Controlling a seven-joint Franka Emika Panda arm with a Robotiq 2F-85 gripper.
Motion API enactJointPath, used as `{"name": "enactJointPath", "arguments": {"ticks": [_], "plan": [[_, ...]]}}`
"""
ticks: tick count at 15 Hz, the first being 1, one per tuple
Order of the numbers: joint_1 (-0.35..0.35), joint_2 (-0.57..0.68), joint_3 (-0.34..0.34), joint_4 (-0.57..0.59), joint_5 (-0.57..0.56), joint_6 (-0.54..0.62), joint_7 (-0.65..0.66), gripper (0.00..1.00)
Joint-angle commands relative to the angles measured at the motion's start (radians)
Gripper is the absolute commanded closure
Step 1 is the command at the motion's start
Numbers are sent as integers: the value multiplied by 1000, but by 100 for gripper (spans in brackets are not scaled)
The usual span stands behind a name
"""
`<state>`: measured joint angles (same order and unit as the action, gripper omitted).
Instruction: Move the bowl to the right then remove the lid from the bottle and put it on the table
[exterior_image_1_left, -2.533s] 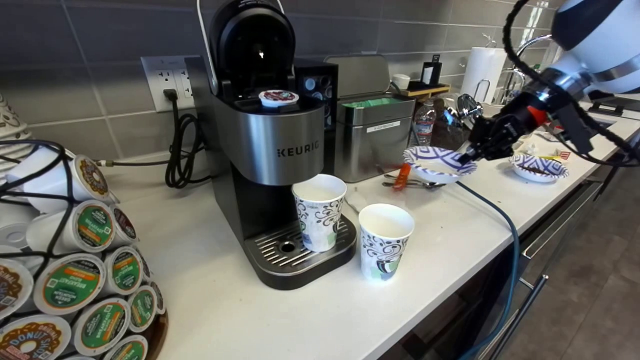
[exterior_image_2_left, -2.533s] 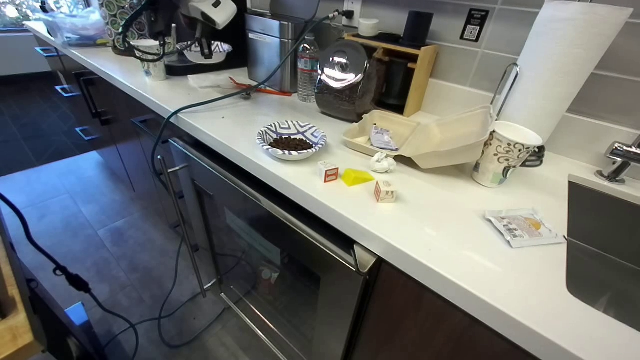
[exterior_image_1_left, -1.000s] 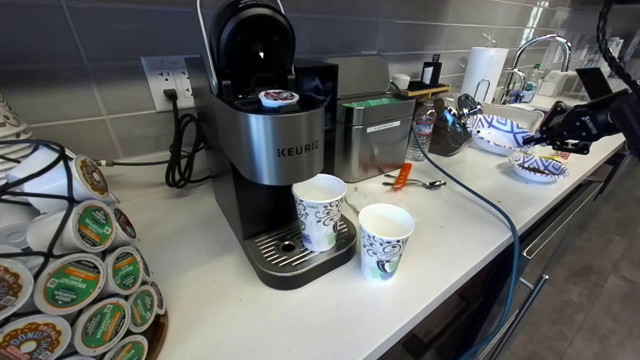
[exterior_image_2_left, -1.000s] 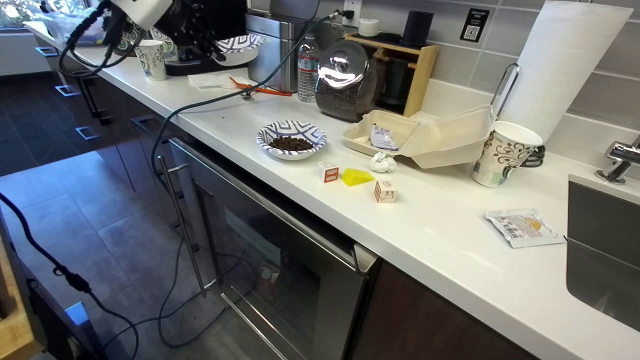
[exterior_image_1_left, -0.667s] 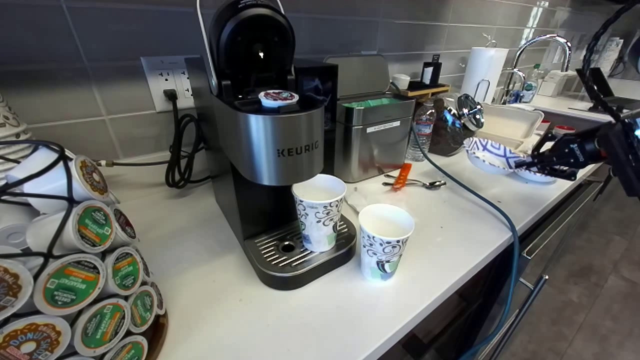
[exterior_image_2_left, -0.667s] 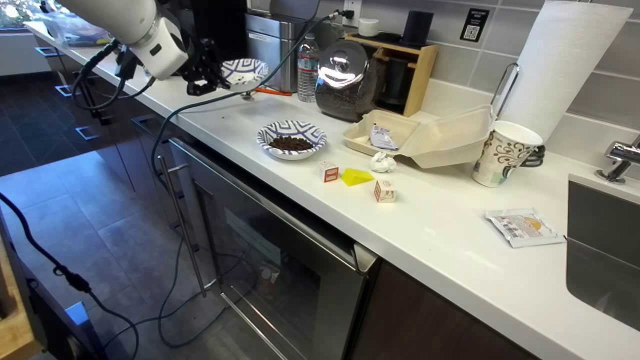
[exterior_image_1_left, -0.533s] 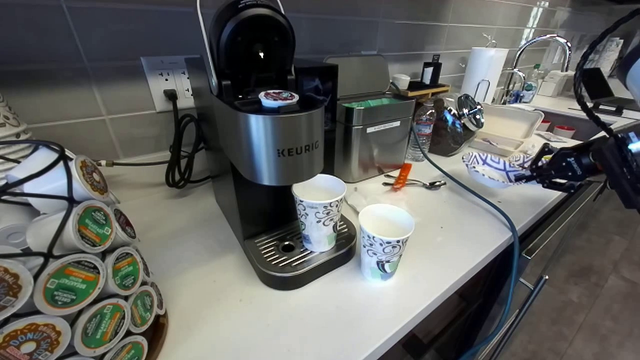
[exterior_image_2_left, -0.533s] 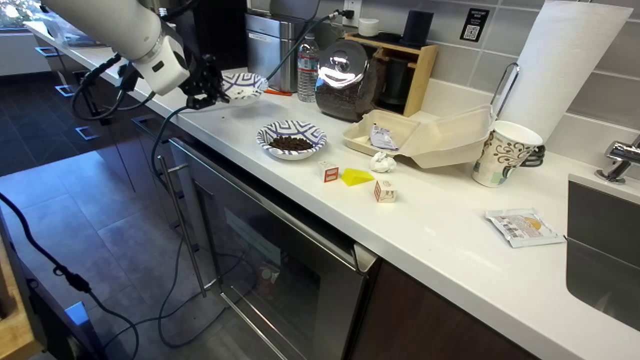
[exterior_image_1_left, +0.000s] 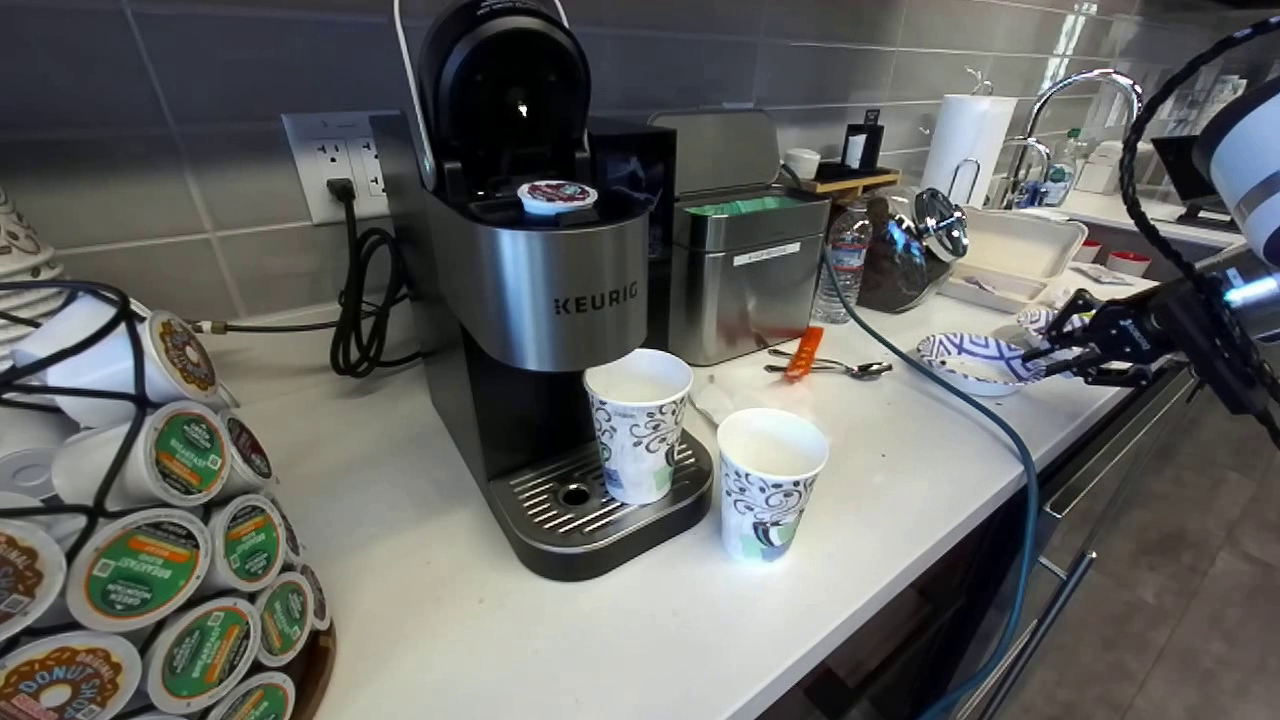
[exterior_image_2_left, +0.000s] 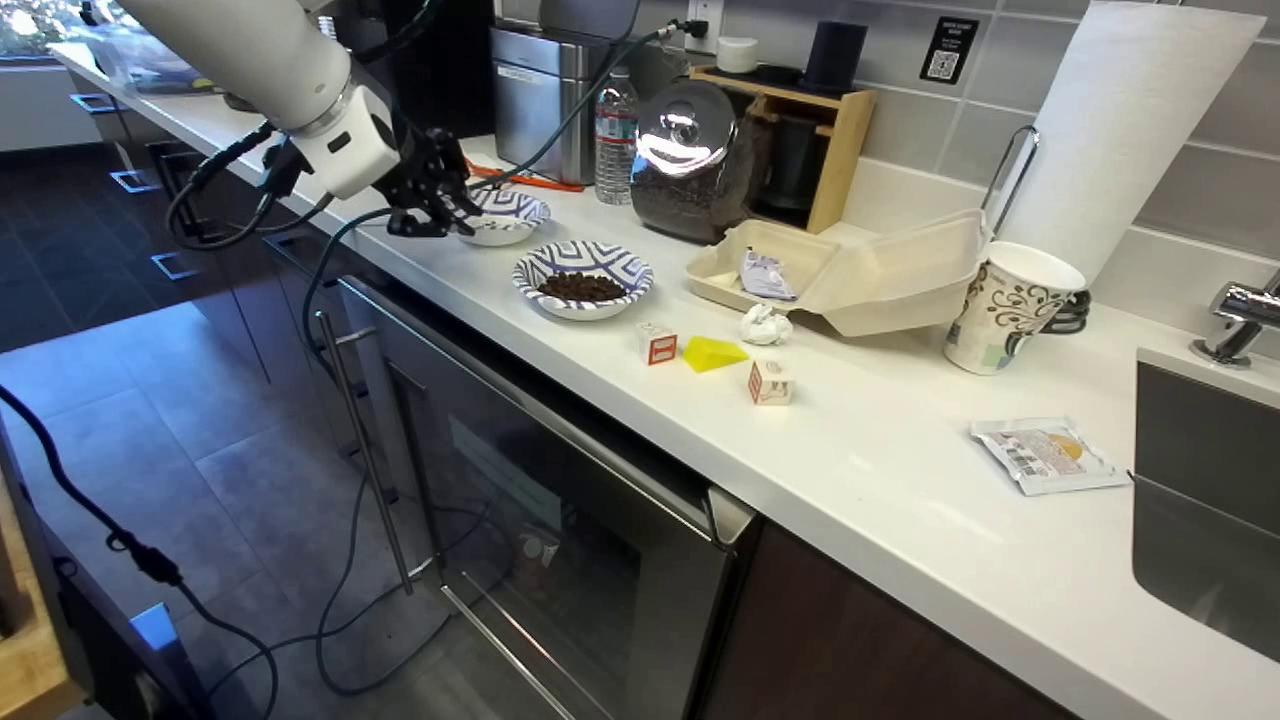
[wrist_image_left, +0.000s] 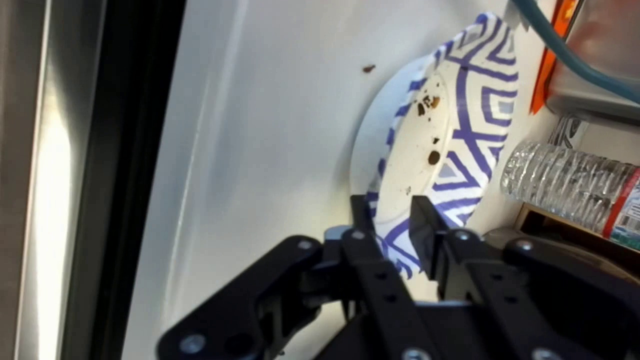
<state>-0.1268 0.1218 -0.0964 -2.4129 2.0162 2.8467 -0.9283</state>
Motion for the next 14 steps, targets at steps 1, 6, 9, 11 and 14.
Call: {"name": "enactJointPath", "arguments": {"ticks": [1, 6, 9, 11, 14], "plan": [[19, -71, 14, -1, -35, 76, 14, 42], [91, -183, 99, -97, -349, 427, 288, 5], [127, -199, 138, -140, -529, 594, 355, 0], [122, -232, 141, -107, -433, 544, 121, 0], [102, -333, 110, -155, -449, 421, -41, 0]]}}
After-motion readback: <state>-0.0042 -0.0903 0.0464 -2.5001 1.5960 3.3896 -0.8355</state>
